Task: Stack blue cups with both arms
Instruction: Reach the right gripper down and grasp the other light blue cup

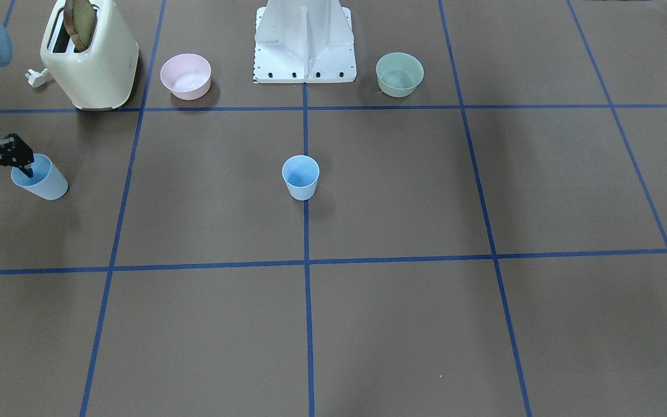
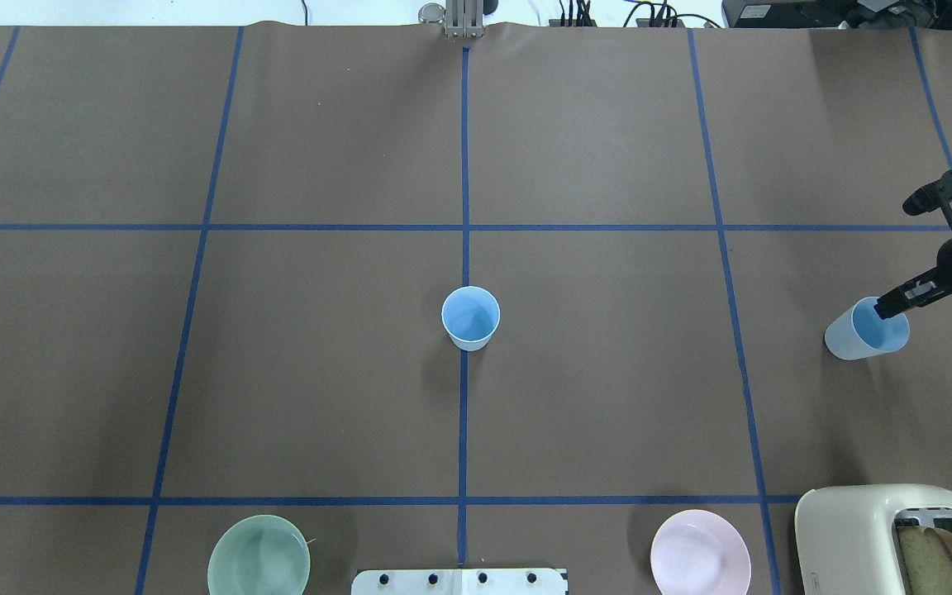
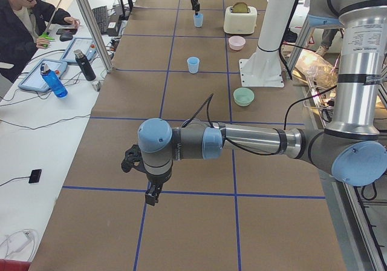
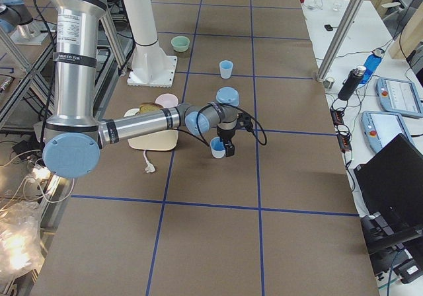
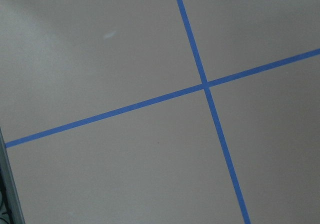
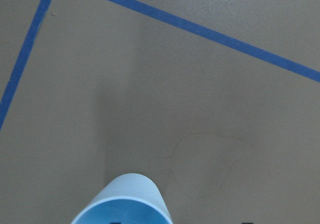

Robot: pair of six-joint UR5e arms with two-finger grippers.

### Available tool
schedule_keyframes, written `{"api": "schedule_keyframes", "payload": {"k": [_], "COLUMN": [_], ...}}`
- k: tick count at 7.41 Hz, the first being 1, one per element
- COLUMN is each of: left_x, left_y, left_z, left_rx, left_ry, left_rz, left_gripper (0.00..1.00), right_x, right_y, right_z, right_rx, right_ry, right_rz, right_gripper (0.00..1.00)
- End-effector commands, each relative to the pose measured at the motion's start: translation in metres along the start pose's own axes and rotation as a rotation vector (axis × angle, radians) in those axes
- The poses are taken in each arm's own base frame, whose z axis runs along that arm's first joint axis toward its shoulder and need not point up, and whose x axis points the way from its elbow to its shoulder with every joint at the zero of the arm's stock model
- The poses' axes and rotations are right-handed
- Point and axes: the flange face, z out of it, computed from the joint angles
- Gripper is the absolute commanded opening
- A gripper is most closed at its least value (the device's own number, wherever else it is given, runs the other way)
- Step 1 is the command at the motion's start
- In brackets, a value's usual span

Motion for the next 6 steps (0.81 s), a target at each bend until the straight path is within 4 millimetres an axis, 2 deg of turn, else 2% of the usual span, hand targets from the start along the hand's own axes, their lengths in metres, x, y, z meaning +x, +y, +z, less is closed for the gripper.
{"api": "schedule_keyframes", "payload": {"k": [1,4,6], "left_x": [0.001,0.001,-0.001], "left_y": [-0.001,-0.001,0.0], "left_z": [-0.001,-0.002,0.0], "left_rx": [0.001,0.01,0.006], "left_ry": [-0.002,-0.005,-0.004], "left_rz": [0.003,0.009,0.002], "left_gripper": [0.98,0.98,0.98], "right_x": [-0.002,-0.007,-0.019], "right_y": [0.005,0.006,-0.003], "right_z": [0.01,0.013,0.003], "right_rx": [-0.022,-0.03,-0.01], "right_ry": [0.0,-0.005,-0.033], "right_rz": [-0.015,-0.026,-0.047], "right_gripper": [0.0,0.0,0.0]}}
